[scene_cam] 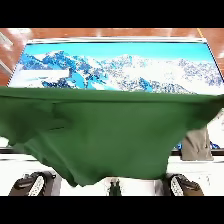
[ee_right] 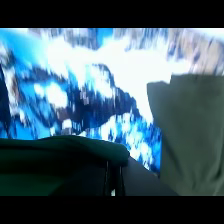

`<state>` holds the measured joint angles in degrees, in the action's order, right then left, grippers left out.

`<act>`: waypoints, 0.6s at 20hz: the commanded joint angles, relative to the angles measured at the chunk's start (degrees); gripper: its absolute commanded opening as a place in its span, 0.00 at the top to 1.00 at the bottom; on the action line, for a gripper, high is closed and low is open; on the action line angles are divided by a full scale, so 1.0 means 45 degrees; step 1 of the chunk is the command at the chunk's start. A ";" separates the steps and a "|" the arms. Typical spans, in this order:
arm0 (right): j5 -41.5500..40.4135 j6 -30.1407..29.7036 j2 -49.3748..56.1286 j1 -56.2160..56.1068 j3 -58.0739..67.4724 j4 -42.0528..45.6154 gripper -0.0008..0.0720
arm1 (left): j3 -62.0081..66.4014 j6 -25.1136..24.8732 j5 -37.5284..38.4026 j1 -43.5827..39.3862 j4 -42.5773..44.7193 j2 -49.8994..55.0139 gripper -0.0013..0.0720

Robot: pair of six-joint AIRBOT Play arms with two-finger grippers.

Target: Fold the shirts.

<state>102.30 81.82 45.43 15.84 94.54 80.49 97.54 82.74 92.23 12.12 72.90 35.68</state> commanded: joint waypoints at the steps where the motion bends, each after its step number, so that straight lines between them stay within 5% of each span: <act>1: -0.1122 -0.0311 0.1001 0.0010 -0.4153 0.0554 0.90 | -0.2973 -0.0044 0.0194 0.0015 0.0374 0.0991 0.92; 8: -1.1011 -0.1277 0.5702 0.0000 -0.6193 -0.4702 0.90 | -0.6630 -0.1826 -0.7281 -0.0641 -0.2229 0.5858 0.92; 12: -1.4931 -0.3677 0.7509 -0.0879 -0.6193 -0.6295 0.90 | -0.6630 -0.1807 -1.1851 -0.1749 -0.2705 0.8320 0.92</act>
<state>51.33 72.47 73.45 14.26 67.40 60.07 68.88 75.88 55.83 7.33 64.64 65.21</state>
